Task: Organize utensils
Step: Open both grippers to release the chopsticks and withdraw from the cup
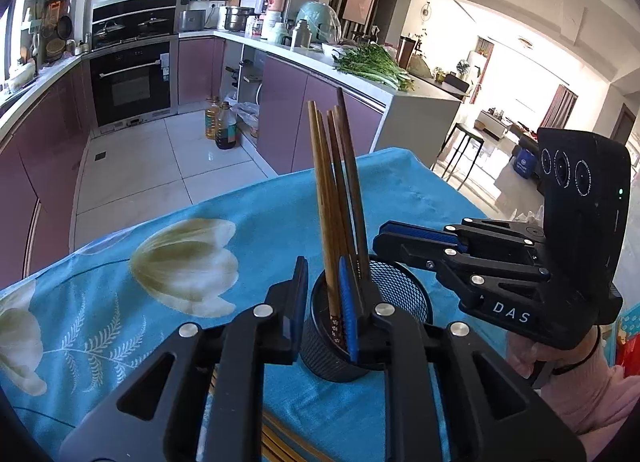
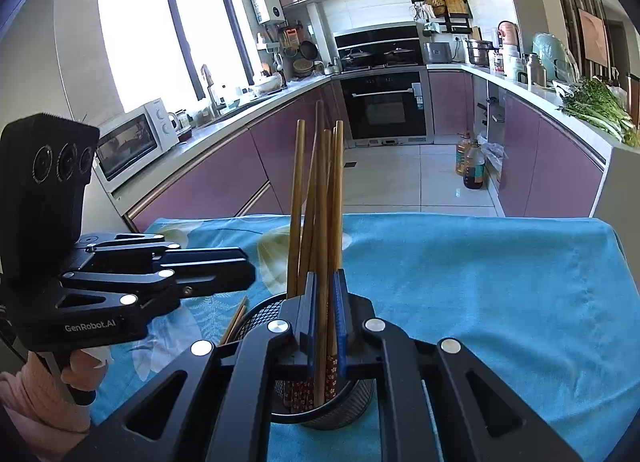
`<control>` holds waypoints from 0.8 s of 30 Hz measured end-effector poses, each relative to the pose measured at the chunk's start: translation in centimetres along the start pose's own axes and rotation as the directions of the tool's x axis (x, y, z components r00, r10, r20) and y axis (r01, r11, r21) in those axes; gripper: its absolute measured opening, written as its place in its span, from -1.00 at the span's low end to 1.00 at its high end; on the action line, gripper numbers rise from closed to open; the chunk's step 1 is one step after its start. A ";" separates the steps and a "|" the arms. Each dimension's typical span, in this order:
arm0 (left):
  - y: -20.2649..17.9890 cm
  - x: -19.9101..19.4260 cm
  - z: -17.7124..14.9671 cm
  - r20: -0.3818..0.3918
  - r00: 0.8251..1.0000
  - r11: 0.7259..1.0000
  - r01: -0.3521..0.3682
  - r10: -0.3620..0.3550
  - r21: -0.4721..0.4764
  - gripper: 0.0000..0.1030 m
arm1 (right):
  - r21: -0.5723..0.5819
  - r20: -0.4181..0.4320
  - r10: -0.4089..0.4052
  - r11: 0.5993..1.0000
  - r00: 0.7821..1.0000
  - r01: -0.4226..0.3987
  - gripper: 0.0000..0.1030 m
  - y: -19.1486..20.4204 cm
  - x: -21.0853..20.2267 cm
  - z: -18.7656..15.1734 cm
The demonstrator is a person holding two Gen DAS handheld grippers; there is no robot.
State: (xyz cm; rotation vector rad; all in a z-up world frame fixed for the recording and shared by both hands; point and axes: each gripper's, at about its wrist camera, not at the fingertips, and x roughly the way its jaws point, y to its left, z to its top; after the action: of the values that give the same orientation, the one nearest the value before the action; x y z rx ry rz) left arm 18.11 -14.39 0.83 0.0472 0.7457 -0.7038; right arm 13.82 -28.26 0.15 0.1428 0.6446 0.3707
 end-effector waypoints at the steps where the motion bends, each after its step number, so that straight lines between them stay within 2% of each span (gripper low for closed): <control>1: 0.2 -0.4 -0.2 0.012 1.000 1.000 -0.006 0.006 -0.007 -0.64 | 0.001 0.001 -0.004 1.000 1.000 0.004 -0.84 0.0 0.0 0.0; 6: 0.7 -3.3 -1.3 0.082 0.995 0.999 -0.051 0.052 -0.019 -0.52 | 0.002 0.016 0.021 1.000 1.000 -0.021 -0.81 0.2 -0.9 -0.7; 10: 1.0 -5.7 -2.8 0.130 0.988 0.997 -0.081 0.083 -0.017 -0.41 | -0.021 0.041 0.066 0.998 0.997 -0.066 -0.60 1.2 -2.4 -1.2; 14: 1.1 -7.4 -4.8 0.152 0.982 0.994 -0.113 0.113 -0.008 -0.28 | -0.082 0.052 0.147 0.986 0.988 -0.142 -0.44 3.1 -4.2 -1.9; 18: 1.7 -8.1 -7.4 0.127 0.983 0.991 -0.133 0.135 -0.021 -0.21 | -0.128 0.008 0.221 0.967 0.975 -0.218 -0.33 5.2 -4.4 -3.5; 24: 3.2 -6.7 -11.1 0.024 0.985 0.984 -0.171 0.173 -0.054 -0.21 | -0.115 -0.136 0.230 0.962 0.964 -0.246 -0.33 7.1 -0.8 -6.7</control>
State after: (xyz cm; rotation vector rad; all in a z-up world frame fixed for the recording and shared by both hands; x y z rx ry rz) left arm 9.84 -4.93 -3.80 0.0541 0.7225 -0.5193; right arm 7.04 -21.93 -3.00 0.0725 0.7229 0.6571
